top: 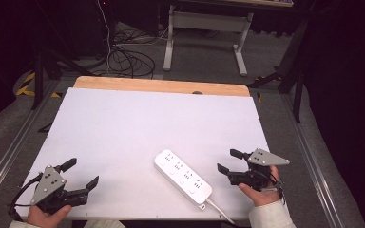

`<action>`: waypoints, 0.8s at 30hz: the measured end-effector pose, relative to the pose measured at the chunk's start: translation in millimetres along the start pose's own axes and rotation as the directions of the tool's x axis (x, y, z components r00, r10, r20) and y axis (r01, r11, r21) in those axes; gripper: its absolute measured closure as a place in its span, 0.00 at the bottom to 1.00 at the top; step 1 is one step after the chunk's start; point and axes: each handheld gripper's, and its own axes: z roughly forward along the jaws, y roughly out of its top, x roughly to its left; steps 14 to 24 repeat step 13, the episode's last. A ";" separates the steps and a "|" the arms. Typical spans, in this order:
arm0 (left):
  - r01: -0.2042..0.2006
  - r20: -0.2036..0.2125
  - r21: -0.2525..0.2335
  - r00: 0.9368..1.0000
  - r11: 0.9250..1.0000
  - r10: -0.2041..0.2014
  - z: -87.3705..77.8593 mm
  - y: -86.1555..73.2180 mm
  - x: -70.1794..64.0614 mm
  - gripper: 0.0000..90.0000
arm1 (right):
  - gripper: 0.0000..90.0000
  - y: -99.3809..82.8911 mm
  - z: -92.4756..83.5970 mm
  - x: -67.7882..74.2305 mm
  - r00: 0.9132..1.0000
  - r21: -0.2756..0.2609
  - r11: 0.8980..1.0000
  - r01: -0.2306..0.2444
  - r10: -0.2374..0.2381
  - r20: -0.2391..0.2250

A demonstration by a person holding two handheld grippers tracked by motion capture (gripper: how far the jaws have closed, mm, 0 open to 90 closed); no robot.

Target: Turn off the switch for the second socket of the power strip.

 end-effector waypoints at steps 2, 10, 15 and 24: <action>-0.001 0.001 0.001 1.000 1.000 0.001 0.0 0.0 0.0 0.13 | 0.27 -5.1 -0.7 -2.2 1.000 0.002 1.000 -0.006 0.006 0.007; -0.007 0.003 0.005 1.000 1.000 0.007 0.3 -0.2 0.4 0.13 | 0.24 -26.2 -4.7 -12.2 0.998 -0.001 0.999 -0.042 0.042 0.056; -0.008 0.008 0.006 1.000 1.000 0.008 1.2 -0.5 0.7 0.13 | 0.24 -29.1 -5.0 -14.5 0.997 0.002 0.999 -0.048 0.048 0.065; -0.008 0.008 0.006 1.000 1.000 0.008 1.2 -0.5 0.7 0.13 | 0.24 -29.1 -5.0 -14.5 0.997 0.002 0.999 -0.048 0.048 0.065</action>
